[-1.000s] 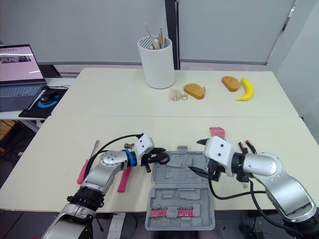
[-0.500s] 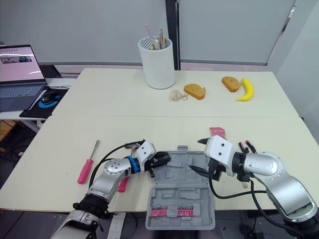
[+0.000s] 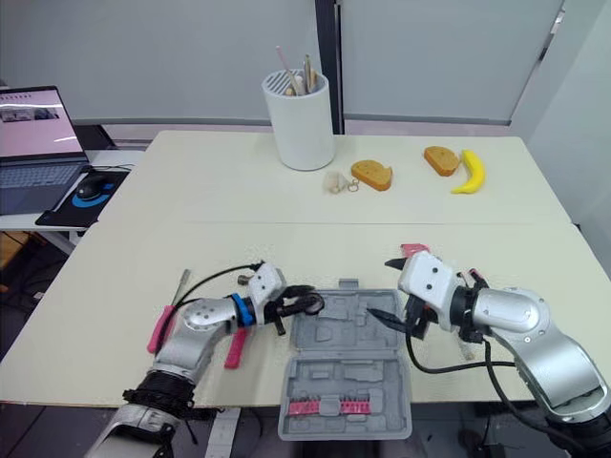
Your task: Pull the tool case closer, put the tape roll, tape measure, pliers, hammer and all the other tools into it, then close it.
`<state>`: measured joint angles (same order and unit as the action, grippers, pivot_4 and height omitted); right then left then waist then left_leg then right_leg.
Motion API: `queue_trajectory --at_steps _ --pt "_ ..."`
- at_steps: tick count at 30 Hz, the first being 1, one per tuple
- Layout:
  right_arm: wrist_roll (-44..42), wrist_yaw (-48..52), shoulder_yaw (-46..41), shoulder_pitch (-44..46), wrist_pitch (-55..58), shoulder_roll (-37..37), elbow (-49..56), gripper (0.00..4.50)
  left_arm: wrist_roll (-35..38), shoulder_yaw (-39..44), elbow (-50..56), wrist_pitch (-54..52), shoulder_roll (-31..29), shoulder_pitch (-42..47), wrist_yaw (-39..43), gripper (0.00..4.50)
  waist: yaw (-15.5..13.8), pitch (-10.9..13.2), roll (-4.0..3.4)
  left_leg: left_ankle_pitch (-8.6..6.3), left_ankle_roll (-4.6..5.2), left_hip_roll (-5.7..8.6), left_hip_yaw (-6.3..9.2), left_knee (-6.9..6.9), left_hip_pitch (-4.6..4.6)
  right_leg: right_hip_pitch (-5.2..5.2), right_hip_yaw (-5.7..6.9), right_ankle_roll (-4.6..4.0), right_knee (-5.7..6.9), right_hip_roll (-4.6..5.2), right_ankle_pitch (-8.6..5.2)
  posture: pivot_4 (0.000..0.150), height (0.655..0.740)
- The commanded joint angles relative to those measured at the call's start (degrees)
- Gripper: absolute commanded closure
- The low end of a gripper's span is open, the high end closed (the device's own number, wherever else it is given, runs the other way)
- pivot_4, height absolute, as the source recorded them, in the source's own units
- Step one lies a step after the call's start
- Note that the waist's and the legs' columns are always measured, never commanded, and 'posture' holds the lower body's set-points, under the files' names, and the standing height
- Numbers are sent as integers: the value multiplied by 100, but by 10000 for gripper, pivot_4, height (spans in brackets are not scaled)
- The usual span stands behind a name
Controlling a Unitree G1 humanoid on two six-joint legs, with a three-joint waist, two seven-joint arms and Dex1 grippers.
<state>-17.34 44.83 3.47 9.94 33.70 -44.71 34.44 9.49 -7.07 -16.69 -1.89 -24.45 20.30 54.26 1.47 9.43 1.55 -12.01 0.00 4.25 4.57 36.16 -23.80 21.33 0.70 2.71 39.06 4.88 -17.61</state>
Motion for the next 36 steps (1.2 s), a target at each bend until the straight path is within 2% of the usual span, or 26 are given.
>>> queue_trajectory --at_steps 1,2,6,10,15,20,25,36 --pt "-72 217 -479 -41 -376 -175 -338 0 456 380 770 -536 -553 -25 388 28400 7 0 0 0 0 0 -1 -1 0 1 -2 0 0 0 0 1500 7400" --pt "-134 350 -618 -72 -447 -249 -467 0 611 511 950 -811 -835 -68 548 26406 11 1 -2 0 0 0 -1 -1 0 2 -1 0 0 0 0 1500 7400" --pt "-412 729 -1066 -203 -564 -441 -785 0 1062 928 1365 -1585 -1609 -200 894 13303 15 3 -5 0 1 -4 -1 -4 0 3 -2 -1 -1 -3 0 1500 7400" --pt "-663 1294 -1986 -590 -738 -827 -1428 0 1575 2209 1337 -2296 -3055 -668 1480 454 40 12 1 -1 1 -7 -3 -6 -2 5 -4 -1 -3 -3 -1 1500 7400" --pt "-949 1754 -2842 -964 -470 -1281 -2172 0 1642 3371 450 -2427 -3983 -1392 1811 157 12 14 -28 -2 2 -10 -10 -9 1 3 -2 -4 -8 2 -2 1500 7400" --pt "-1051 2139 -3160 -1101 -401 -1576 -2884 0 1629 4021 -305 -2543 -4370 -1925 2065 157 6 18 -32 -2 3 -16 -18 -10 2 5 0 -4 -8 7 -3 1500 7400" --pt "-1151 2140 -3183 -917 -340 -1555 -3381 0 1473 3951 -1045 -2244 -4537 -1772 2004 157 2 19 -31 -3 2 -21 -25 -11 0 8 0 -9 -8 12 -5 1500 7400" --pt "-1037 1760 -3081 -932 -317 -1505 -3214 0 1386 3686 -1114 -2205 -4503 -1487 1981 157 3 20 -32 -4 1 -23 -29 -14 -4 16 -3 -12 -8 13 -7 1500 7400"
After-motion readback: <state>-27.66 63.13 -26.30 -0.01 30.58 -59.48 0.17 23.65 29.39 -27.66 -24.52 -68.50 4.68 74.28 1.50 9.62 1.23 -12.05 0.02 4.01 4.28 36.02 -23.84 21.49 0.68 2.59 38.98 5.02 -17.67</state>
